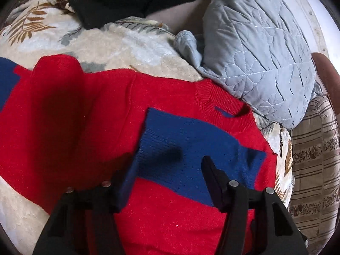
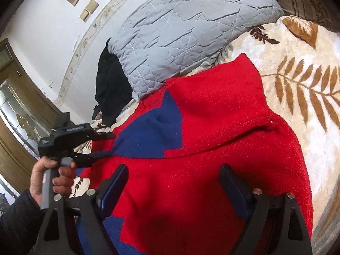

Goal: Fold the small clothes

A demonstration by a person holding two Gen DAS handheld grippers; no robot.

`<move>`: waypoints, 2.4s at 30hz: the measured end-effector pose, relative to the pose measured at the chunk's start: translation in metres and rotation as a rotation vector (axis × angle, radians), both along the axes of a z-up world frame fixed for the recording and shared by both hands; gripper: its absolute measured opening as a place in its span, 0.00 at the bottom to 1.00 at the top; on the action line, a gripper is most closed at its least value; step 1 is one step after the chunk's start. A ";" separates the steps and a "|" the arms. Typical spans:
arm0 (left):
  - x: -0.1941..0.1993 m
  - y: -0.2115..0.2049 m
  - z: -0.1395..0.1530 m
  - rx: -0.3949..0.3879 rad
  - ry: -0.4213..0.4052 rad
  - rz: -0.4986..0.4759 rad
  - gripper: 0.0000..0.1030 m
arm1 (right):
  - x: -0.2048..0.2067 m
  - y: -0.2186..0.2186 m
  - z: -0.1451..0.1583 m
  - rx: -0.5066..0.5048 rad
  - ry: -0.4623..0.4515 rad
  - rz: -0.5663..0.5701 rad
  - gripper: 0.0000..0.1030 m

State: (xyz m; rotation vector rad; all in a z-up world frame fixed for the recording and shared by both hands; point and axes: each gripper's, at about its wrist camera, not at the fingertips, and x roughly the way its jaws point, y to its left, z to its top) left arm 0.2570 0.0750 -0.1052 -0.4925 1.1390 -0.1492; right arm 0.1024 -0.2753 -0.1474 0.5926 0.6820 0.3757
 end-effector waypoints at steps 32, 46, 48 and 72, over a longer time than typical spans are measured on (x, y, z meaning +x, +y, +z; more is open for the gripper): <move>-0.052 0.008 -0.012 0.172 -0.050 0.062 0.12 | 0.016 -0.027 0.050 0.142 -0.004 -0.019 0.88; -0.088 0.252 0.045 -0.054 -0.236 0.488 0.75 | -0.002 0.014 0.024 -0.163 -0.008 0.065 0.97; -0.078 0.299 0.032 -0.100 -0.200 0.584 0.74 | 0.002 0.026 0.011 -0.204 0.049 0.100 0.97; -0.051 0.319 0.038 0.120 -0.131 0.586 0.08 | 0.007 0.020 0.004 -0.157 0.038 0.095 0.97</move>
